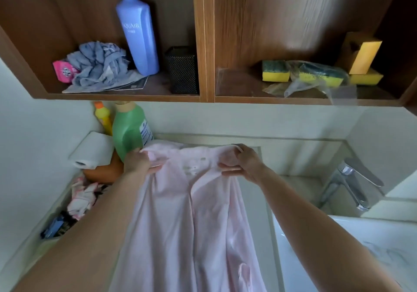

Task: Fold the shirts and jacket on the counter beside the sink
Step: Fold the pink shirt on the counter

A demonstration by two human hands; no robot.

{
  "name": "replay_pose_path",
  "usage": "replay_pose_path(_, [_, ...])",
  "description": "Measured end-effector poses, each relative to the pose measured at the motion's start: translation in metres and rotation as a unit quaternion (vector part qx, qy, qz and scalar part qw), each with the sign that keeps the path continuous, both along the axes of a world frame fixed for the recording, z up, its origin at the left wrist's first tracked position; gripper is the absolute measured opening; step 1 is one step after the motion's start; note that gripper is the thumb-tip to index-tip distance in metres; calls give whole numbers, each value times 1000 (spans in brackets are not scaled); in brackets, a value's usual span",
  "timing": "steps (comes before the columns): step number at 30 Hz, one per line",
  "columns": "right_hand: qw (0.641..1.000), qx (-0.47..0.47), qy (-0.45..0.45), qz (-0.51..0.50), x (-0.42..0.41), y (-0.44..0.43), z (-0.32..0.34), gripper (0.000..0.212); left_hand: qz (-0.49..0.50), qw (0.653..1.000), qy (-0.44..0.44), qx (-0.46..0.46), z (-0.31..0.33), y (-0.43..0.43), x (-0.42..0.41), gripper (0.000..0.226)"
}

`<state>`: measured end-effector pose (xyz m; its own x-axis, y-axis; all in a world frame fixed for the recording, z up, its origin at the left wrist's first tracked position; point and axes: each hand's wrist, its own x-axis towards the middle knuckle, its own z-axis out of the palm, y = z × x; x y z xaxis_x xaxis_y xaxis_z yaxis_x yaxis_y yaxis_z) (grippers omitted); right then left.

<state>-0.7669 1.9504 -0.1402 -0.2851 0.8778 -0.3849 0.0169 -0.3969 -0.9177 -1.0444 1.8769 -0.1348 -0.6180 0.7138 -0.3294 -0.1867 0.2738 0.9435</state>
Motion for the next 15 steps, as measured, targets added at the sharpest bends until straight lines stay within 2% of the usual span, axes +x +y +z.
replay_pose_path(1, [1000,20,0,-12,-5,10,4,37,23,1000,19,-3,-3,17,-5,17])
replay_pose_path(4, [994,89,13,-58,-16,33,14,33,61,973,219,-43,-9,59,-25,34])
replay_pose_path(5, [990,114,24,-82,-21,42,18,32,67,963,259,-33,-9,72,-31,35])
replay_pose_path(8, [980,161,27,-115,-35,72,25,31,42,964,263,-12,-6,105,-37,38])
replay_pose_path(10, [985,135,-22,-100,-41,91,17,35,-4,979,206,-3,-10,119,-37,37])
replay_pose_path(11, [987,114,-71,-89,-42,97,8,46,-33,981,189,-14,-17,120,-35,42])
replay_pose_path(12, [984,98,-125,-76,-40,97,-6,57,-66,976,204,-41,-29,116,-32,51])
replay_pose_path(13, [979,88,-174,-61,-38,94,-21,64,-103,959,255,-74,-42,107,-29,59])
replay_pose_path(15, [964,88,-250,-39,-27,81,-54,60,-186,913,359,-64,-72,86,-21,55])
